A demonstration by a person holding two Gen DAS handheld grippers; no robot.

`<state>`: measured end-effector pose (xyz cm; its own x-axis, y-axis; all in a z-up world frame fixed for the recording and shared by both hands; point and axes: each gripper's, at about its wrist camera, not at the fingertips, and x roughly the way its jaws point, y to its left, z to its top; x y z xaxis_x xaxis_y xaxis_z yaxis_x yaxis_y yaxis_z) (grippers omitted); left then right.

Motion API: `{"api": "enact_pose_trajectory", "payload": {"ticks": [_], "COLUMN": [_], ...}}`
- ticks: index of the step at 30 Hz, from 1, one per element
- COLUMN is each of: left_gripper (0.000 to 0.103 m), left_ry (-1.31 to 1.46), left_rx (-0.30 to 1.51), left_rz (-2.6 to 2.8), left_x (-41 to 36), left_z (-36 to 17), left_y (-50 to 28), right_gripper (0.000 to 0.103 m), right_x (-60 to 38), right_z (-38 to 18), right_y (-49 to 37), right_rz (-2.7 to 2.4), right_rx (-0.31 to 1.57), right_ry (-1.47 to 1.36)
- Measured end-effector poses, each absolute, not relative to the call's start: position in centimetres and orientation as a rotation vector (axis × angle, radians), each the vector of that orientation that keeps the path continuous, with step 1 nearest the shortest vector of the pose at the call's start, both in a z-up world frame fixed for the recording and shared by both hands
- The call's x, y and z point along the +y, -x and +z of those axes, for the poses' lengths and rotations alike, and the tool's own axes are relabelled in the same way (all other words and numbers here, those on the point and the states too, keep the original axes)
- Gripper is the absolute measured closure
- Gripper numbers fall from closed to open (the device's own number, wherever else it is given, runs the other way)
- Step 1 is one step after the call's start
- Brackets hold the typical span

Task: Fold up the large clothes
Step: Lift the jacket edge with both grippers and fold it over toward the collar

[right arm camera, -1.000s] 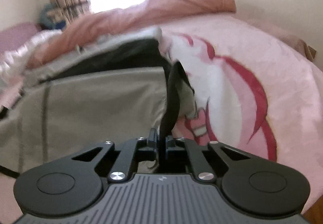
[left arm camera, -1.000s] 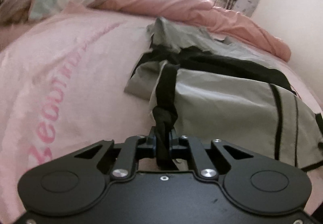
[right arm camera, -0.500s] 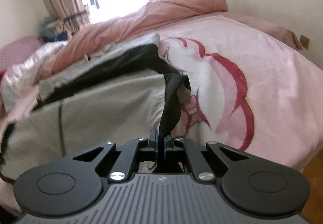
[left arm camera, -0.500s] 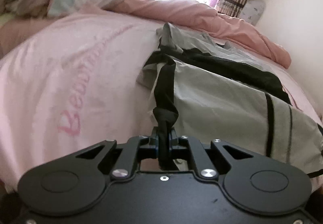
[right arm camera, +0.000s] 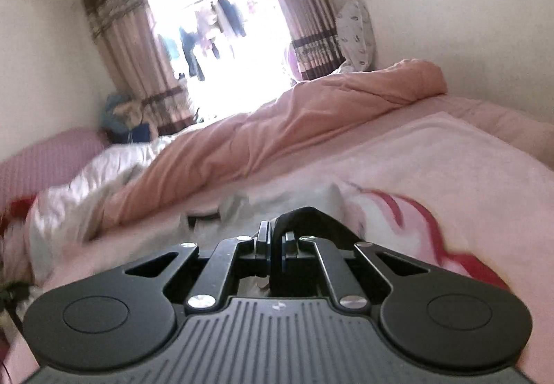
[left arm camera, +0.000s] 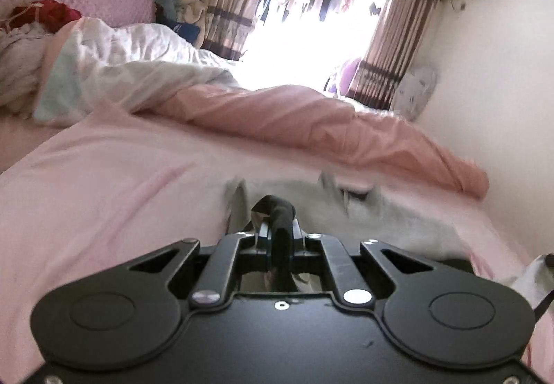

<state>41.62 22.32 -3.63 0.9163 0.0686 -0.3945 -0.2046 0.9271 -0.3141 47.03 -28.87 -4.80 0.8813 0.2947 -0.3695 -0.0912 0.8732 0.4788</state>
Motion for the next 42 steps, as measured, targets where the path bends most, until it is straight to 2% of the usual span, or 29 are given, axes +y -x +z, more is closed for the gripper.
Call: {"api": "enact_pose_trajectory", "payload": {"ticks": [6, 7, 8, 9, 10, 11, 13, 16, 19, 21, 23, 24, 25, 27, 31, 34, 35, 37, 38, 39, 42], "left_gripper": [0.095, 0.092, 0.09, 0.082, 0.069, 0.064, 0.062, 0.057, 0.042, 0.042, 0.038, 0.032, 0.029, 0.03, 0.038, 0.043, 0.047, 0.073, 0.079, 0.089, 0.093], "left_ry": [0.392, 0.394, 0.402, 0.404, 0.397, 0.38, 0.33, 0.241, 0.125, 0.126, 0.121, 0.094, 0.062, 0.028, 0.144, 0.206, 0.195, 0.189, 0.211, 0.226, 0.233], "left_rx": [0.413, 0.423, 0.422, 0.418, 0.401, 0.376, 0.33, 0.324, 0.309, 0.34, 0.371, 0.39, 0.415, 0.464, 0.543, 0.518, 0.526, 0.527, 0.531, 0.525, 0.424], "left_rz": [0.177, 0.182, 0.203, 0.228, 0.259, 0.285, 0.321, 0.292, 0.308, 0.256, 0.193, 0.178, 0.172, 0.172, 0.169, 0.172, 0.174, 0.172, 0.158, 0.154, 0.178], "left_x": [24.6, 25.1, 25.6, 26.0, 26.4, 26.6, 26.9, 26.6, 25.4, 25.5, 25.2, 24.8, 24.6, 24.5, 26.0, 26.7, 26.6, 26.6, 26.8, 26.8, 25.9], "left_z": [-4.9, -5.4, -6.1, -6.5, -6.5, -6.4, -6.1, -6.5, -7.4, -8.3, -9.5, -10.0, -10.4, -11.1, -12.8, -14.1, -14.4, -14.6, -14.6, -14.4, -13.1], "left_y": [-53.2, -54.6, -56.0, -57.1, -57.7, -57.9, -58.1, -58.1, -57.5, -56.8, -57.5, -58.1, -59.2, -61.4, -64.8, -65.2, -65.4, -65.6, -65.7, -65.6, -64.6], "right_gripper": [0.094, 0.083, 0.081, 0.075, 0.065, 0.06, 0.048, 0.047, 0.044, 0.042, 0.027, 0.014, 0.006, 0.004, 0.004, 0.01, 0.016, 0.051, 0.06, 0.081, 0.084], "right_x": [-27.9, -27.8, -27.7, -27.6, -27.6, -27.7, -27.5, -27.1, -26.8, -26.4, -25.4, -24.6, -23.9, -22.6, -20.0, -18.8, -18.7, -18.7, -18.7, -18.6, -19.4], "right_z": [-9.4, -10.3, -11.0, -11.6, -12.0, -12.3, -13.1, -14.4, -14.6, -13.5, -12.2, -11.8, -11.4, -11.2, -12.7, -14.6, -15.0, -15.2, -15.1, -14.9, -13.3], "right_y": [-59.0, -60.6, -61.3, -62.2, -63.0, -63.1, -62.4, -61.6, -60.8, -60.1, -59.8, -59.7, -59.9, -60.4, -62.4, -64.2, -64.3, -64.1, -64.0, -63.6, -63.0], "right_rz": [0.179, 0.176, 0.167, 0.137, 0.11, 0.098, 0.045, 0.061, 0.078, 0.127, 0.172, 0.193, 0.216, 0.279, 0.23, 0.225, 0.217, 0.212, 0.21, 0.186, 0.154], "right_rx": [0.533, 0.532, 0.525, 0.529, 0.522, 0.483, 0.412, 0.389, 0.37, 0.373, 0.351, 0.349, 0.351, 0.373, 0.402, 0.555, 0.561, 0.55, 0.542, 0.521, 0.418], "right_ry": [-0.577, -0.602, -0.623, -0.632, -0.632, -0.63, -0.601, -0.541, -0.494, -0.426, -0.337, -0.276, -0.225, -0.14, -0.039, 0.0, -0.005, -0.016, -0.021, -0.016, -0.066]}}
